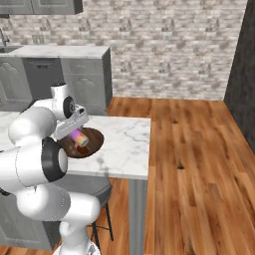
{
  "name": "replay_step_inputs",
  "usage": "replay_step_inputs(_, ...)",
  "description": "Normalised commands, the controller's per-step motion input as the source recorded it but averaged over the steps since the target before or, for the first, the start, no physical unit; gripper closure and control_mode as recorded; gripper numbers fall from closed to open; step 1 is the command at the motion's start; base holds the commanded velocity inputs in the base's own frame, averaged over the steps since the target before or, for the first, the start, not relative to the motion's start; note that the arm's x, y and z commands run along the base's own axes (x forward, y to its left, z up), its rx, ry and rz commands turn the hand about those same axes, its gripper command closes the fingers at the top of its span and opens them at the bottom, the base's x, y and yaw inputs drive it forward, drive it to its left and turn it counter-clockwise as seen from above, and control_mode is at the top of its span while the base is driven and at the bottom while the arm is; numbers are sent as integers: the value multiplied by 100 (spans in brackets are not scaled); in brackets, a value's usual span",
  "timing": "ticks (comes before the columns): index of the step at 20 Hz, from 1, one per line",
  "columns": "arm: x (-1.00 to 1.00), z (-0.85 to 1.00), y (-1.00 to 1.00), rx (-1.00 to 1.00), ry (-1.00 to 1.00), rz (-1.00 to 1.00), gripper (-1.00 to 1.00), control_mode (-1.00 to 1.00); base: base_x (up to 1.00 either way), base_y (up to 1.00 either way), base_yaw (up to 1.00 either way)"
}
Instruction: Open the fridge, grab two sodas, and place both sodas inside the bowl with ice on the dining counter.
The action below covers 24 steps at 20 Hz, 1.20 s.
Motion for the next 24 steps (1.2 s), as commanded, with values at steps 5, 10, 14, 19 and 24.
replay_step_inputs(5, 23, -21, 5, -2, 4, 10, 100, -100, 0, 0, 0)
replay_step_inputs(10, 25, -27, 10, -4, 7, 10, 100, -100, 0, 0, 0)
replay_step_inputs(14, 21, -23, 15, -4, 8, 9, 100, -100, 0, 0, 0)
replay_step_inputs(19, 21, -18, 10, -2, 8, 9, 100, -100, 0, 0, 0)
replay_step_inputs(24, 20, -20, 1, -1, 5, 11, 100, -100, 0, 0, 0)
